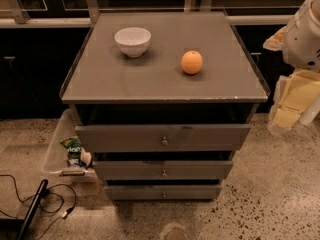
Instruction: Open middle drawer
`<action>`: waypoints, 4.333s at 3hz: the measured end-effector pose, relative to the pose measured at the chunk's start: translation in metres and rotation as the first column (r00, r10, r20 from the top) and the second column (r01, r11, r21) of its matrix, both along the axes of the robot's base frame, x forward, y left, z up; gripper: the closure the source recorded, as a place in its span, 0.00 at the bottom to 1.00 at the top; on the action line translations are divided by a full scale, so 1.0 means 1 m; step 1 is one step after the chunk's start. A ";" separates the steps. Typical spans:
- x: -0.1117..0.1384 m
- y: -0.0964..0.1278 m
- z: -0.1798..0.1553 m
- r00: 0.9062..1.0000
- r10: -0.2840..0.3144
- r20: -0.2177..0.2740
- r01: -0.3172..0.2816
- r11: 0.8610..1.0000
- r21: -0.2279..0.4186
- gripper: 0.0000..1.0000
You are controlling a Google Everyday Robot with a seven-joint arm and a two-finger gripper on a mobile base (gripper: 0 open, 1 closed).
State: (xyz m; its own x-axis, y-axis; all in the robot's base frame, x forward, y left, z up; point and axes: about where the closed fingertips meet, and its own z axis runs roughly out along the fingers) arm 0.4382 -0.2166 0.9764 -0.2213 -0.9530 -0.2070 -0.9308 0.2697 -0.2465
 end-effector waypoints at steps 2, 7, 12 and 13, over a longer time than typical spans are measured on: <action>-0.004 -0.001 -0.015 1.000 0.001 -0.024 0.000 1.000 0.015 0.00; -0.038 0.002 -0.263 0.977 0.186 -0.101 -0.164 0.968 0.190 0.00; 0.017 0.011 -0.476 0.964 0.228 -0.140 -0.166 0.921 0.351 0.00; 0.025 0.015 -0.499 0.961 0.230 -0.153 -0.158 0.913 0.377 0.00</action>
Offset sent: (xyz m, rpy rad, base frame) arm -0.0113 -0.0051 -0.0424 0.0372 0.0833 0.0026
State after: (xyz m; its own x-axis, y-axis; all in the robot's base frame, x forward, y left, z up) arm 0.4627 -0.2016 0.4779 -0.1089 -0.8505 -0.5146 -0.9931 0.1158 0.0187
